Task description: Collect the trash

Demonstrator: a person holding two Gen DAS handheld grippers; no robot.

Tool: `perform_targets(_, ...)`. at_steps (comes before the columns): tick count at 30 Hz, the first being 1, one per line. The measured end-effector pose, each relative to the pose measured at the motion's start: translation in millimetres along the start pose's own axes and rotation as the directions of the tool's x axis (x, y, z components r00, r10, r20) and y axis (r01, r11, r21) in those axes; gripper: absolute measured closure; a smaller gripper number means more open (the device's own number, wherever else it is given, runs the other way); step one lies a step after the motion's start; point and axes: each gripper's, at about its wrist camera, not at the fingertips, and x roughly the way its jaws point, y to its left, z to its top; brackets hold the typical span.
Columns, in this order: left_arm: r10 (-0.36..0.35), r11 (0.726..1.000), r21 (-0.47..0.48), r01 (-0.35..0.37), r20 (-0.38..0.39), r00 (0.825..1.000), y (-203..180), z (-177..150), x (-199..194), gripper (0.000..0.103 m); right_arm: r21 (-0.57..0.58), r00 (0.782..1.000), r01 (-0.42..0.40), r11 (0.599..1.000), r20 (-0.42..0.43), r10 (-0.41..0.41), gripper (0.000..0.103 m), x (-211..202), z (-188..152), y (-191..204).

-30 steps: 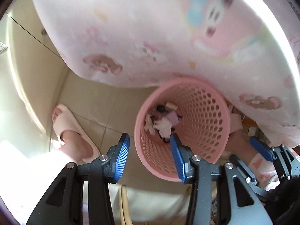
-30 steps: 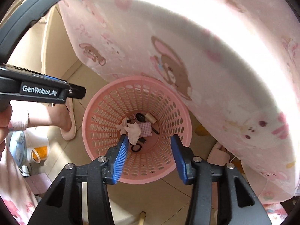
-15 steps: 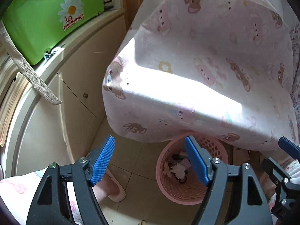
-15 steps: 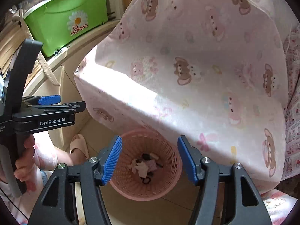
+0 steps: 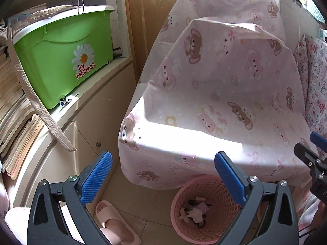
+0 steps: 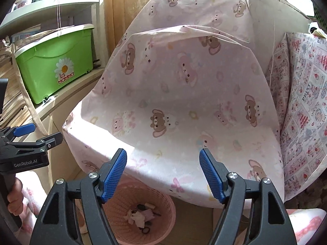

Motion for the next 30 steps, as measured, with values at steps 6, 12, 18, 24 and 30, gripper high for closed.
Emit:
perform_targets(6,0.001,0.999,-0.033,0.0,0.034,0.999,1,4,-2,0.002,0.042,1.0,-0.018,0.999,-0.007,0.018,0.027,1,-5,-3)
perform_targets(12,-0.033,0.998,-0.045,0.035,0.045,0.998,1,3,-5,0.002,0.044,1.0,0.008,0.999,-0.013,-0.007,0.027,4,-5,-5)
perform_targets(18,-0.023,1.0,-0.009,0.023,0.052,0.998,-5,2,-7,0.002,0.044,1.0,0.02,0.999,-0.015,-0.019,0.027,4,-6,-4)
perform_targets(24,-0.041,0.999,-0.018,0.042,0.034,0.999,-7,0,-5,0.002,0.052,0.999,0.01,0.999,-0.04,-0.008,0.027,9,-8,-4)
perform_targets(30,-0.039,0.999,0.0,0.039,0.027,0.999,-11,-2,-5,0.002,0.026,0.999,0.021,0.999,-0.047,-0.019,0.027,11,-10,1)
